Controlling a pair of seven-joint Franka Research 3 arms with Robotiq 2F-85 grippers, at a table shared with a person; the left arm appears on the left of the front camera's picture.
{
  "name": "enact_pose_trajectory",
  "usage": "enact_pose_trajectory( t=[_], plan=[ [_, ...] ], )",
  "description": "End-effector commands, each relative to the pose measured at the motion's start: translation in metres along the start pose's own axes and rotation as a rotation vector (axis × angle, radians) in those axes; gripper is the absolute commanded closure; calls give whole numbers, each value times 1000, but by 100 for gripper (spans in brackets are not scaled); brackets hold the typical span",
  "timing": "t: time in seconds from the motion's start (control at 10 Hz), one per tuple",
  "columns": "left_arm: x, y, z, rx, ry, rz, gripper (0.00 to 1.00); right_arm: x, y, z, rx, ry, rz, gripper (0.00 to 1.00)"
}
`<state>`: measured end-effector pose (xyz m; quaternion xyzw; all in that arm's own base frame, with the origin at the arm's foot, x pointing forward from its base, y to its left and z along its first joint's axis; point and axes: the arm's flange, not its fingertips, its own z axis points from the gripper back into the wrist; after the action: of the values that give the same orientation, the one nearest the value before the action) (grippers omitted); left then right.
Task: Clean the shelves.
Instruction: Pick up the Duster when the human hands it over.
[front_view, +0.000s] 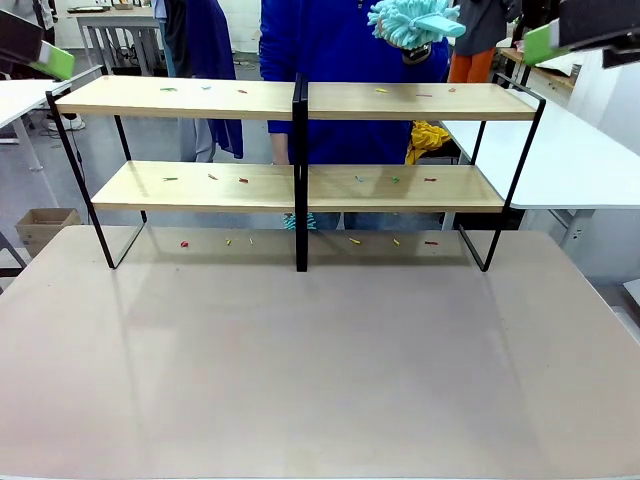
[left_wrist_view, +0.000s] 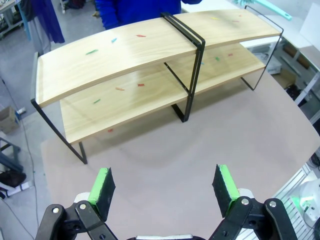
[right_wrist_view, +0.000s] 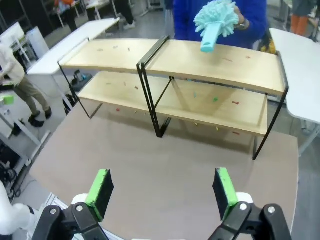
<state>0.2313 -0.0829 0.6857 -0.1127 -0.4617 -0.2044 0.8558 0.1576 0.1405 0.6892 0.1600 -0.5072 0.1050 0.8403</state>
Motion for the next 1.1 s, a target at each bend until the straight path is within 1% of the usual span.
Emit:
enact_pose_trajectory(
  t=[0.0, 0.4, 0.7, 1.0],
  plan=[
    [0, -1, 0, -3, 1, -6, 0, -18, -13, -15, 1, -20, -71, 0],
    [0, -1, 0, -3, 1, -6, 0, -18, -20, -25, -13, 26, -115, 0],
    [0, -1, 0, -3, 1, -6, 0, -14, -20, -37, -6, 55, -93, 0],
    [0, -1, 0, -3, 1, -6, 0, -8, -17, -48, -69, 104, -30, 0]
  ],
)
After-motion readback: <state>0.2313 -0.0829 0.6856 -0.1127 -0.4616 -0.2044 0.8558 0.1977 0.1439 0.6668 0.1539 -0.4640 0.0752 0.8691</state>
